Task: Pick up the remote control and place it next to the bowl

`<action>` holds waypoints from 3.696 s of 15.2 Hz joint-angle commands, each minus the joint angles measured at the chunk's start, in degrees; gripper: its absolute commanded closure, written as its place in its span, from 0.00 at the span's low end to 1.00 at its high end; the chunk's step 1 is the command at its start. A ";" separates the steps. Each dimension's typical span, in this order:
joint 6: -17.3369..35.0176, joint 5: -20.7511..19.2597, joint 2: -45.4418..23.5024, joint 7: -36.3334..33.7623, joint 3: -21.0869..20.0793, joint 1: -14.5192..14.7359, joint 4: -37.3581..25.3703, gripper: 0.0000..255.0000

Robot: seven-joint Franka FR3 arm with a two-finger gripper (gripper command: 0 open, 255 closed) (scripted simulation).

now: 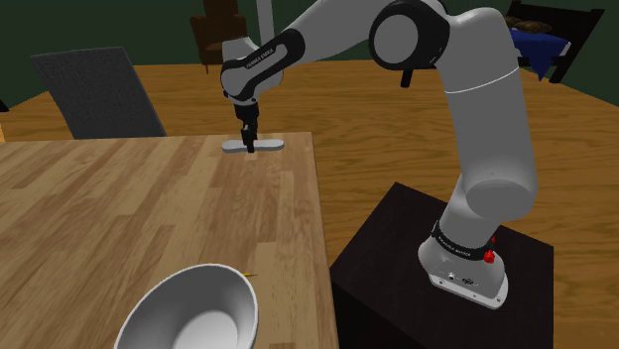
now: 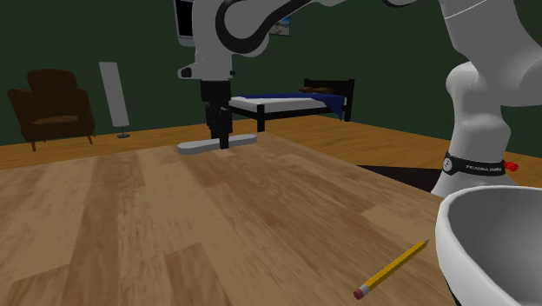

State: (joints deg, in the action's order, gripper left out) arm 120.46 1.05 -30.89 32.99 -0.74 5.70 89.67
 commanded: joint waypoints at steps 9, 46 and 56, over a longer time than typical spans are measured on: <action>-0.59 -0.01 0.33 -0.01 0.01 -0.01 -0.27 1.00; -16.36 -0.37 15.86 -5.69 -1.66 3.63 -0.62 1.00; -11.89 0.05 29.14 -15.89 -6.14 9.45 16.90 1.00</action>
State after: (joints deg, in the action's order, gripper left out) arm 108.34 0.99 -3.12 18.25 -6.35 14.56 105.06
